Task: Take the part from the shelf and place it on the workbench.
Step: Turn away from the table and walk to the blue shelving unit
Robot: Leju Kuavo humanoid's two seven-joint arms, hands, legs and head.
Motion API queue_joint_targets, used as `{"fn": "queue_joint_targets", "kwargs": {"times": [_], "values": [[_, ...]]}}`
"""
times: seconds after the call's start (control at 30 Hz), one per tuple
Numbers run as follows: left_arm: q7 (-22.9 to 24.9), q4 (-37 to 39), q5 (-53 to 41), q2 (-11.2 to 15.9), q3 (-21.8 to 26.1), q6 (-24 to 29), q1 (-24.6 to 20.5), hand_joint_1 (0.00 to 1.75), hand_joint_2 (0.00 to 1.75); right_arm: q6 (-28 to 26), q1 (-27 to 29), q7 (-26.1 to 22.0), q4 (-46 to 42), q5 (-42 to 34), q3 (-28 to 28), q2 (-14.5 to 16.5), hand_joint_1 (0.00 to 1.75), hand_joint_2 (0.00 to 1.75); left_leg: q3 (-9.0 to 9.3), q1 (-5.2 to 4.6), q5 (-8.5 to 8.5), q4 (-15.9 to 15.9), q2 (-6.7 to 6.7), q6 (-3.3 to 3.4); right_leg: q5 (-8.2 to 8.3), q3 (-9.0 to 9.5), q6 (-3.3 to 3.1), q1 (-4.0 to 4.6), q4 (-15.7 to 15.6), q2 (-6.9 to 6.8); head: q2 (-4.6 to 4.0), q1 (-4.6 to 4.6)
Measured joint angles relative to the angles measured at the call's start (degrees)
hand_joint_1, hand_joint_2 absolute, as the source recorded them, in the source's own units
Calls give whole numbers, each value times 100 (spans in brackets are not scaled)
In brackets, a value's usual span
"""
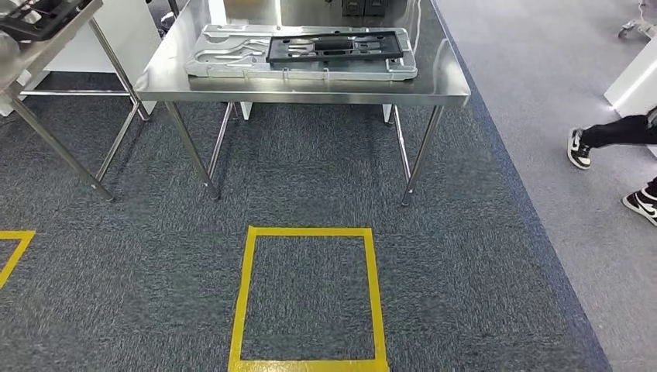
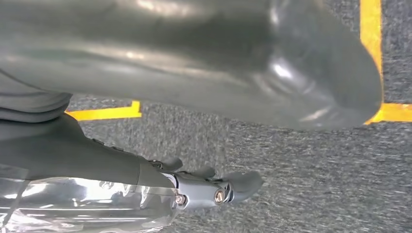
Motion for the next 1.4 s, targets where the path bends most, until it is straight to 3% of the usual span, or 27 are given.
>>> {"fn": "queue_joint_targets", "kwargs": {"times": [0.07, 0.1, 0.13, 0.17, 0.23, 0.27, 0.33, 0.37, 0.43, 0.5, 0.6, 0.63, 0.67, 0.7, 0.73, 0.8, 0.83, 0.87, 0.93, 1.0, 1.1, 1.13, 1.17, 1.2, 1.3, 1.33, 1.4], "values": [[-1, 0, -1, -2, 0, -4, -2, 0, 0, 2, 6, -11, 3, -3, -2, 0, 0, 0, -192, -18, 161, 4, 16, 55, -655, -165, 22, -11, 666, 7, 0, 0], [-1, 0, -1, -1, 0, -5, -1, 0, 0, 3, 10, -15, 5, -3, -3, 0, 0, 0, -306, -35, 244, 16, 19, 61, -855, -229, 32, -10, 1046, 7, 0, 0], [-2, 0, -1, -1, 0, -7, 0, 0, 0, 3, 12, -18, 6, -3, -3, 0, 0, 0, -429, -51, 327, 35, 24, 63, -901, -246, 37, -8, 1341, 7, 0, 0], [-2, 0, -3, 0, 0, -7, -1, 0, 0, 4, 13, -21, 7, -3, -3, 0, 0, 0, -562, -67, 407, 62, 28, 61, -798, -188, 31, -7, 1479, 7, 0, 0], [-2, 0, -9, 1, 0, -8, -2, 0, 0, 8, 7, -24, 7, -3, -2, 1, 0, 0, -825, -92, 555, 134, 30, 49, -474, 230, -15, 3, 1170, 7, 0, -1], [-2, 0, -11, -1, -1, -8, -1, 0, 0, 10, -2, -25, 6, -3, -2, 1, 0, 0, -934, -105, 617, 179, 27, 37, -439, 609, -53, 21, 747, 6, 0, -1], [-3, 0, -10, -6, -2, 2, 4, 0, 0, 17, -24, -32, 6, -3, -3, 2, 0, 0, -1078, -121, 728, 265, 27, -3, -626, 1302, -128, 65, -180, 6, 0, -2], [0, 0, -7, -8, -2, 12, 3, 0, 0, 21, -34, -36, 6, -3, -4, 3, 0, 0, -1118, -121, 778, 288, 33, -30, -719, 1485, -160, 90, -466, 8, 0, -2], [29, 0, 2, -3, -2, 49, -1, 0, 0, 35, -39, -40, 9, -1, -7, 7, 0, 0, -1174, -99, 854, 303, 34, -92, -702, 1471, -236, 97, -602, -2, 0, -1], [74, 0, 9, 5, -1, 95, 5, 0, 0, 63, -40, -36, 13, 8, -16, 8, 0, 0, -1275, -71, 615, 509, -5, -164, -582, 1376, -325, 78, -617, -28, 0, -1], [137, 0, 12, 7, 0, 148, 15, 0, 0, 113, -46, -26, 15, 22, -33, 4, 0, 0, -1575, -4, -155, 1519, -39, -265, -398, 1160, -362, 73, -600, -47, 0, -2], [154, 0, 15, 8, 0, 163, 16, 0, 0, 128, -46, -24, 15, 23, -38, 4, 0, 0, -1628, 18, -246, 1833, -39, -289, -343, 1075, -353, 72, -585, -48, 0, -2], [169, 0, 17, 8, 0, 177, 16, 0, 0, 145, -46, -24, 15, 23, -42, 4, 0, 0, -1601, 37, -213, 1984, -38, -308, -296, 991, -338, 67, -565, -48, 0, -2], [181, 0, 22, 9, 0, 191, 15, 0, 0, 169, -47, -24, 15, 22, -46, 4, 0, 0, -1455, 51, -90, 1895, -38, -320, -257, 918, -320, 58, -541, -47, 0, -2], [192, 0, 31, 10, 0, 200, 14, 0, 0, 203, -49, -25, 15, 20, -52, 4, 0, 0, -1183, 64, 51, 1562, -37, -328, -228, 857, -300, 49, -511, -45, 0, -2], [208, 0, 43, 14, 0, 211, 0, 0, 0, 273, -57, -33, 15, 9, -67, 4, 0, 0, -532, 70, 161, 654, -42, -315, -190, 762, -248, 44, -439, -45, 0, -2], [213, 0, 46, 15, 0, 217, -6, 0, 0, 300, -65, -40, 15, 5, -73, 4, 0, 0, -332, 65, 142, 328, -46, -293, -176, 728, -217, 50, -405, -47, 0, -1], [217, 0, 46, 17, 0, 222, -11, 0, 0, 317, -74, -53, 15, 2, -77, 4, 0, 0, -253, 56, 107, 172, -49, -260, -159, 702, -183, 56, -383, -49, 0, -1], [226, 0, 45, 17, 0, 231, -9, 0, 0, 332, -93, -80, 15, 1, -81, 4, 0, 0, -292, 56, 116, 118, -47, -177, -132, 678, -110, 58, -362, -49, 0, -1], [231, 0, 45, 16, 0, 234, -12, 0, 0, 334, -101, -98, 16, 0, -83, 3, 0, 0, -320, 69, 176, 84, -34, -82, -280, 582, -52, 47, -157, -32, 0, -1], [238, 0, 44, 16, 0, 236, -11, 0, 0, 336, -101, -104, 17, -3, -83, 1, 0, 0, -410, 48, 249, 85, -20, -4, -905, 96, -2, 31, 922, -10, 0, 0], [242, 0, 44, 17, 0, 238, -8, 0, 0, 337, -99, -104, 17, -5, -83, -1, 0, 0, -442, 36, 263, 96, -19, -1, -1028, -41, 5, 28, 1239, -10, 0, 0], [246, 0, 38, 19, 0, 240, -6, 0, 0, 340, -97, -104, 18, -10, -84, -2, 0, 0, -468, 27, 273, 112, -19, -1, -1027, -76, 4, 27, 1353, -10, 0, 0], [253, 0, 28, 20, 0, 242, -6, 0, 0, 346, -95, -104, 19, -16, -85, -2, 0, 0, -486, 21, 277, 131, -21, -4, -910, 10, -8, 27, 1223, -10, 0, 0], [270, 0, -5, 19, 0, 230, -12, 0, 0, 393, -102, -104, 20, -4, -90, -10, 0, 0, -512, 0, 268, 195, -37, -37, -397, 625, -83, 41, 83, 26, 0, -1], [273, 0, -10, 19, 0, 221, -16, 0, 0, 409, -104, -103, 20, 25, -89, -15, 0, 0, -529, -9, 267, 213, -46, -63, -327, 746, -109, 52, -169, 41, 0, -1], [273, 0, -26, 18, -1, 204, -25, 0, 0, 425, -102, -95, 20, 130, -87, -22, 0, 0, -569, -18, 279, 232, -73, -125, -310, 796, -153, 79, -317, 49, 0, -2]]}}
